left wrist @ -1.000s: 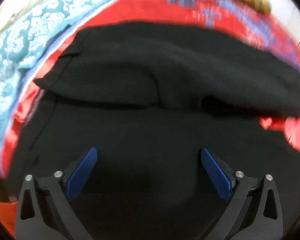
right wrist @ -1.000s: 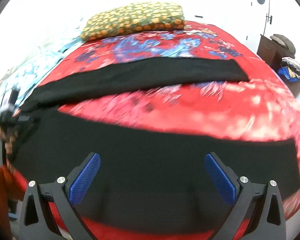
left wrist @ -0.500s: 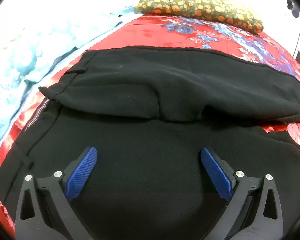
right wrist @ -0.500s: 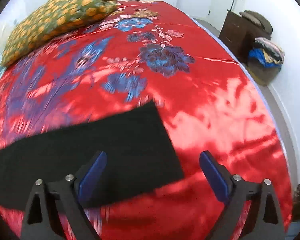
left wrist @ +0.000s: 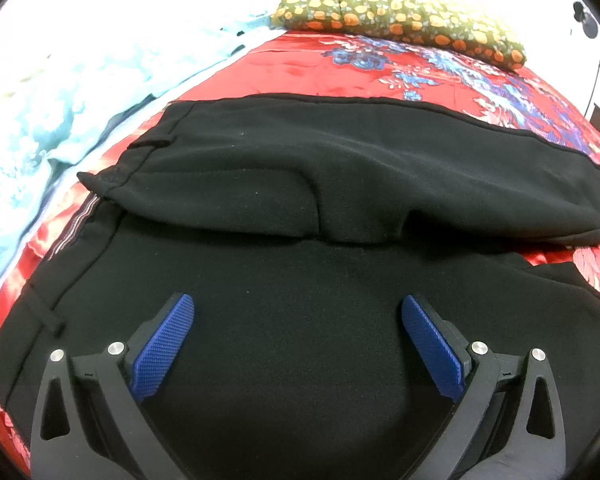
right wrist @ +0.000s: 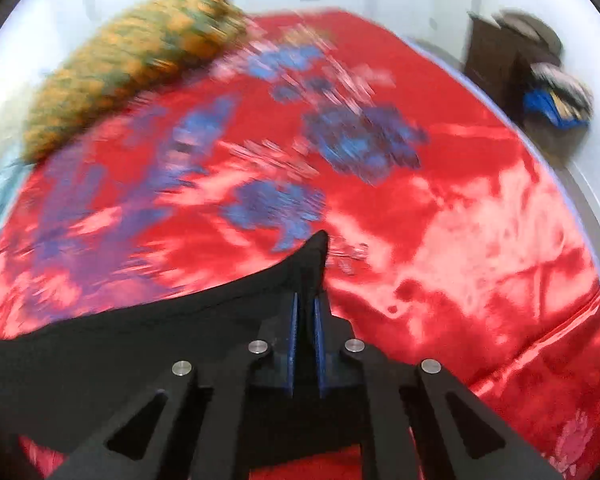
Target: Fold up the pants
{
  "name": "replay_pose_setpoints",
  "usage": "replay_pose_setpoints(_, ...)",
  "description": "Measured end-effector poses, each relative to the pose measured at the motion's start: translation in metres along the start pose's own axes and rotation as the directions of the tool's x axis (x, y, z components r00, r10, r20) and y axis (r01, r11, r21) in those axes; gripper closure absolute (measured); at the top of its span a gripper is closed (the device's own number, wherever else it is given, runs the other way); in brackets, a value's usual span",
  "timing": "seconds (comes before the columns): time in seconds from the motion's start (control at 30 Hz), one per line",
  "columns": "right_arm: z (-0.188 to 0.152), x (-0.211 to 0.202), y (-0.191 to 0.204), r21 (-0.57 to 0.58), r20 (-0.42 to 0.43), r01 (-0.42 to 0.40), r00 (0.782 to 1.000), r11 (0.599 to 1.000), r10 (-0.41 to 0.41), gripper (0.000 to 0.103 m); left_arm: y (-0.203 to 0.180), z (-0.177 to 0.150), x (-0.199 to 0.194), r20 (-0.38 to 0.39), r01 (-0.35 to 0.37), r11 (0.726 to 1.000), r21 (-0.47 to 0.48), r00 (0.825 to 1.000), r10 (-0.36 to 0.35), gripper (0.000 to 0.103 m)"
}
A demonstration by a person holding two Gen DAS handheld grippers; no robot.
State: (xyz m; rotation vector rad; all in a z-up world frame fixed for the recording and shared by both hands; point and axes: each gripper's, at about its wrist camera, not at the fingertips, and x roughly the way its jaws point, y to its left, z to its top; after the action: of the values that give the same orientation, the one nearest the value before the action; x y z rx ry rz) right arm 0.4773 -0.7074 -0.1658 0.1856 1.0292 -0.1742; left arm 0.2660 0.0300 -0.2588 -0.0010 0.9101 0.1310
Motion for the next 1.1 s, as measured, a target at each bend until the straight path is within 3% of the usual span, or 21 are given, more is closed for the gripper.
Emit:
replay_pose_setpoints(0.13,-0.052,-0.095,0.046,-0.187,0.079,-0.112,0.989,0.976,0.129,0.096,0.000,0.001,0.000,-0.002,-0.003,1.000,0.002,1.000,0.003,0.000)
replay_pose_setpoints(0.27,-0.160,-0.196,0.105,-0.382,0.087,-0.150,0.977,0.912,0.197,0.098,-0.001,0.001,0.000,-0.006,-0.008,1.000,0.006,1.000,0.008,0.000)
replay_pose_setpoints(0.37,-0.242,-0.230,0.127,-0.397,0.038,-0.166,0.980,0.903,0.197,0.099,-0.001,0.002,-0.001,-0.012,-0.012,1.000,0.009,1.000,0.012,0.000)
replay_pose_setpoints(0.47,-0.328,-0.238,0.131,-0.339,-0.032,-0.123,0.992,0.933,0.119,0.098,-0.001,0.002,-0.002,-0.017,-0.016,1.000,0.009,1.000,0.016,0.000)
replay_pose_setpoints(0.53,-0.365,-0.231,0.130,-0.300,-0.084,-0.088,0.994,0.950,0.066,0.093,-0.001,0.002,-0.003,-0.022,-0.019,1.000,0.009,1.000,0.019,0.000)
replay_pose_setpoints(0.63,-0.378,-0.238,0.137,-0.337,-0.069,-0.046,0.997,0.940,0.024,0.089,0.002,0.004,-0.003,-0.054,-0.004,1.000,0.002,0.999,0.004,0.000)
replay_pose_setpoints(0.7,-0.368,-0.248,0.142,-0.298,-0.051,-0.061,0.998,0.953,0.047,0.052,0.005,0.005,-0.005,-0.087,0.019,1.000,0.001,0.996,-0.019,0.000)
replay_pose_setpoints(0.73,-0.365,-0.252,0.142,-0.276,-0.043,-0.052,0.998,0.960,0.042,0.015,0.007,0.004,-0.007,-0.099,0.032,0.999,0.008,0.995,-0.031,0.000)
replay_pose_setpoints(0.77,-0.363,-0.257,0.141,-0.262,-0.030,-0.029,0.999,0.965,0.022,0.007,0.009,0.003,-0.008,-0.104,0.044,0.999,0.016,0.994,-0.042,0.000)
replay_pose_setpoints(0.9,-0.359,-0.275,0.125,-0.177,0.029,0.069,0.997,0.982,-0.065,0.007,0.013,-0.003,-0.014,-0.105,0.060,0.998,0.020,0.993,-0.057,0.000)
replay_pose_setpoints(0.97,-0.356,-0.281,0.109,-0.056,0.049,0.085,0.995,0.995,-0.082,0.006,0.012,-0.006,-0.015,-0.090,0.053,0.998,0.023,0.995,-0.050,0.000)
replay_pose_setpoints(1.07,-0.358,-0.296,0.085,0.225,0.107,-0.072,0.993,0.972,0.049,0.006,0.011,-0.009,-0.017,-0.065,0.043,0.999,0.022,0.997,-0.041,0.000)
replay_pose_setpoints(1.1,-0.366,-0.296,0.081,0.351,0.152,-0.213,0.974,0.912,0.169,0.006,0.010,-0.010,-0.017,-0.060,0.038,0.999,0.024,0.998,-0.037,0.000)
